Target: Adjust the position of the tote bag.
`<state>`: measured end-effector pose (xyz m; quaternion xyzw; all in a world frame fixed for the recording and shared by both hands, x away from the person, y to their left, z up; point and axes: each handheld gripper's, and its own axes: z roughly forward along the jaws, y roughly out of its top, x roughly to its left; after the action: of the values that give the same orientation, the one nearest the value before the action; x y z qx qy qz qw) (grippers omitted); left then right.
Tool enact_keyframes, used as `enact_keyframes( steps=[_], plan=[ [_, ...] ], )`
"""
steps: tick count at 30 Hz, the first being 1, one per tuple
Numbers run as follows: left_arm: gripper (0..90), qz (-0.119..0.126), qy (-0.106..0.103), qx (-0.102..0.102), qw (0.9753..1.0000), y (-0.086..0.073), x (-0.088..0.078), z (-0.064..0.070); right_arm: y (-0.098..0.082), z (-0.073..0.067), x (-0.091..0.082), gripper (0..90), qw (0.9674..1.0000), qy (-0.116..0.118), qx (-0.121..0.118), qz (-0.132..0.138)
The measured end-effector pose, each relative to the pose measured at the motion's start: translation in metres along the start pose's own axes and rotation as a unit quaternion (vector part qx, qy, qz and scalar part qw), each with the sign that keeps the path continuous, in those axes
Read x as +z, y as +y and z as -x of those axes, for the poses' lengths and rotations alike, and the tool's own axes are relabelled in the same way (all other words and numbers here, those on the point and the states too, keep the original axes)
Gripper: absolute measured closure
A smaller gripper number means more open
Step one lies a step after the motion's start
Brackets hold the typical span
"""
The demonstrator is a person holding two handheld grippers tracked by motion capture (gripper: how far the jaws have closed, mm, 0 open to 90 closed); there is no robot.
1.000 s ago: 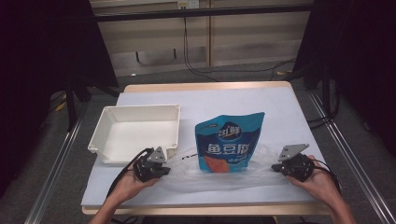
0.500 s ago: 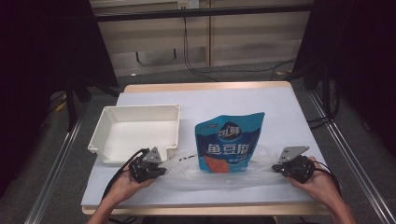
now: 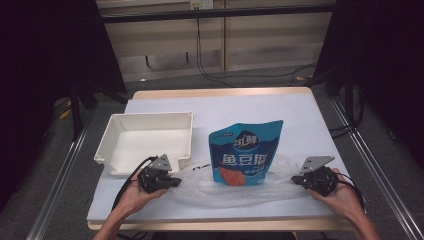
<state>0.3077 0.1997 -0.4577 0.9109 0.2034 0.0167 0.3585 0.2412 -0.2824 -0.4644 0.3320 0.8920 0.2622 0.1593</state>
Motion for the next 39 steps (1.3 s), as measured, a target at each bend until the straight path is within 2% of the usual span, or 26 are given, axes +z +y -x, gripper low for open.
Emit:
enact_keyframes(
  steps=[2, 4, 6, 9, 12, 15, 20, 22, 25, 27, 28, 30, 33, 35, 36, 37, 39],
  plan=[
    [90.0, 0.029, -0.013, -0.009, 0.9994, 0.001, -0.006, -0.001, 0.002, 0.001, 0.0, 90.0, 0.9995, 0.011, 0.002, 0.028],
    [88.2, 0.052, -0.015, -0.019, 0.9984, 0.002, -0.011, -0.001, 0.004, 0.002, -0.003, 90.0, 0.9989, 0.011, 0.011, 0.045],
    [86.9, 0.076, -0.024, -0.025, 0.9965, 0.002, -0.013, 0.0, 0.004, 0.002, -0.005, 90.0, 0.9972, 0.029, 0.021, 0.066],
    [85.8, 0.087, -0.019, -0.021, 0.9958, 0.005, -0.015, 0.003, 0.007, 0.0, -0.008, 89.1, 0.9931, 0.051, 0.035, 0.099],
    [84.0, 0.1, -0.023, -0.016, 0.9946, 0.01, -0.016, 0.007, 0.012, -0.003, -0.012, 79.9, 0.9896, 0.054, 0.048, 0.125],
    [83.1, 0.115, -0.028, -0.016, 0.9928, 0.018, -0.018, 0.011, 0.019, -0.006, -0.017, 78.3, 0.9869, 0.064, 0.043, 0.142],
    [82.0, 0.138, -0.035, -0.012, 0.9898, 0.036, -0.019, 0.021, 0.033, -0.01, -0.029, 74.4, 0.9809, 0.066, 0.052, 0.176],
    [82.0, 0.136, -0.043, -0.007, 0.9898, 0.045, -0.013, 0.027, 0.037, -0.016, -0.031, 75.8, 0.9793, 0.07, 0.058, 0.181],
    [83.1, 0.12, -0.055, 0.008, 0.9913, 0.053, 0.003, 0.035, 0.044, -0.033, -0.025, 81.3, 0.9814, 0.082, 0.055, 0.165],
    [84.1, 0.098, -0.064, 0.02, 0.9929, 0.057, 0.018, 0.039, 0.046, -0.042, -0.019, 83.7, 0.9829, 0.084, 0.059, 0.153],
    [84.1, 0.082, -0.06, 0.026, 0.9944, 0.059, 0.025, 0.04, 0.047, -0.046, -0.014, 85.4, 0.9836, 0.082, 0.06, 0.149],
    [85.0, 0.08, -0.067, 0.017, 0.9944, 0.058, 0.039, 0.04, 0.049, -0.052, -0.001, 88.0, 0.9853, 0.083, 0.064, 0.135],
    [86.1, 0.055, -0.061, 0.024, 0.9963, 0.055, 0.051, 0.041, 0.05, -0.057, 0.013, 89.9, 0.9892, 0.072, 0.062, 0.112],
    [86.1, 0.05, -0.065, 0.019, 0.9964, 0.052, 0.059, 0.04, 0.049, -0.056, 0.021, 90.0, 0.9908, 0.066, 0.066, 0.098],
    [86.1, 0.036, -0.063, 0.023, 0.9971, 0.051, 0.062, 0.04, 0.049, -0.056, 0.023, 90.0, 0.9914, 0.064, 0.065, 0.094],
    [86.8, 0.039, -0.07, 0.02, 0.9966, 0.049, 0.065, 0.041, 0.048, -0.056, 0.026, 90.0, 0.9931, 0.053, 0.066, 0.082],
    [87.3, 0.018, -0.065, 0.038, 0.997, 0.047, 0.07, 0.042, 0.046, -0.058, 0.031, 90.0, 0.9939, 0.051, 0.068, 0.071]
  ],
)
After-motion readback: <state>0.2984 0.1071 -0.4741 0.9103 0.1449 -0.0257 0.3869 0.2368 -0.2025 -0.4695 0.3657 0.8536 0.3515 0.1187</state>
